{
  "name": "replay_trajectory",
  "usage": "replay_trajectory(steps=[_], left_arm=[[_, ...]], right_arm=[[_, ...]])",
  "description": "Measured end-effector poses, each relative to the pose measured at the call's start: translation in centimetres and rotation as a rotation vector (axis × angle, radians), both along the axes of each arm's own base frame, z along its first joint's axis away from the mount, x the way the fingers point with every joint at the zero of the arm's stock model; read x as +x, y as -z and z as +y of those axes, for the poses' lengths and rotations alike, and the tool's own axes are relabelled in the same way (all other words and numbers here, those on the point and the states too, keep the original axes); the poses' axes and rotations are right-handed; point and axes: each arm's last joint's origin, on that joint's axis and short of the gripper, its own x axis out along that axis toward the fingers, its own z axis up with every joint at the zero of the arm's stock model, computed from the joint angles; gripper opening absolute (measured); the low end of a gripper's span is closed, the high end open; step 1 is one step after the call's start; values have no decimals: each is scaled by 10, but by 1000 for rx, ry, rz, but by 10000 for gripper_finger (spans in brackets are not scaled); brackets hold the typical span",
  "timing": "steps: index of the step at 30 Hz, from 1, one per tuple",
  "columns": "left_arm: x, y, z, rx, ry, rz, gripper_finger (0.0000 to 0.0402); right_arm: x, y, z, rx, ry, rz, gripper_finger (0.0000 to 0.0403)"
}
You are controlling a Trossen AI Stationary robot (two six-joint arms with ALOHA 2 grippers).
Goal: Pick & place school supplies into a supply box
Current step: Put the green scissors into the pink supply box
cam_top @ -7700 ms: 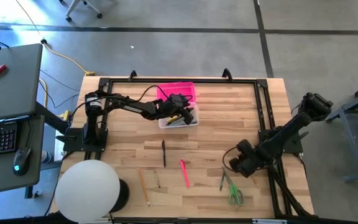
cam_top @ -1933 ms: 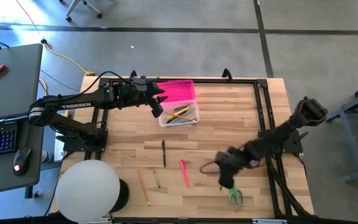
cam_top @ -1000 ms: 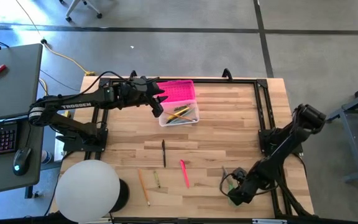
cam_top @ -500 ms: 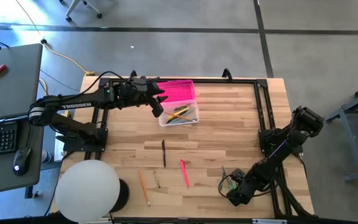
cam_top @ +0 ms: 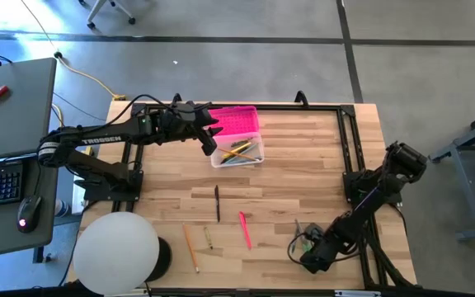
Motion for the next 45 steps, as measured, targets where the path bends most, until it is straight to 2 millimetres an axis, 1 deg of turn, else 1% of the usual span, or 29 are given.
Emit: replay_trajectory(steps=[3, 7, 8, 12, 14, 17, 24, 28, 36, 39, 42, 45], left_arm=[[0, 0, 0, 0, 0, 0, 175], [0, 0, 0, 1, -2, 1, 175], [0, 0, 0, 4, -7, 1, 175], [0, 0, 1, 15, -29, 4, 175], [0, 0, 1, 15, -29, 5, 175], [-1, 0, 1, 16, -31, 8, 175], [-1, 1, 1, 15, -32, 11, 175], [-1, 1, 1, 15, -31, 12, 175], [-2, 2, 1, 9, -31, 34, 175], [-2, 2, 1, 9, -31, 34, 175], [-2, 2, 1, 9, -31, 34, 175], [-2, 2, 1, 8, -30, 34, 175]], right_arm=[[2, 1, -3, -15, -33, -5, 59], [3, 2, -6, -27, -103, -8, 13], [3, 1, -7, -34, -116, -6, 8], [1, -3, -16, -60, -126, 56, 15], [-2, -3, -23, -106, -136, 85, 19], [0, -3, -26, -143, -196, 65, 19], [3, -2, -32, -192, -274, 34, 21], [4, -2, -31, -170, -301, 19, 37], [3, -2, -25, -170, -316, -17, 112], [3, -2, -25, -181, -317, -29, 133], [3, -2, -25, -192, -318, -37, 140], [4, -2, -26, -233, -315, -61, 130]])
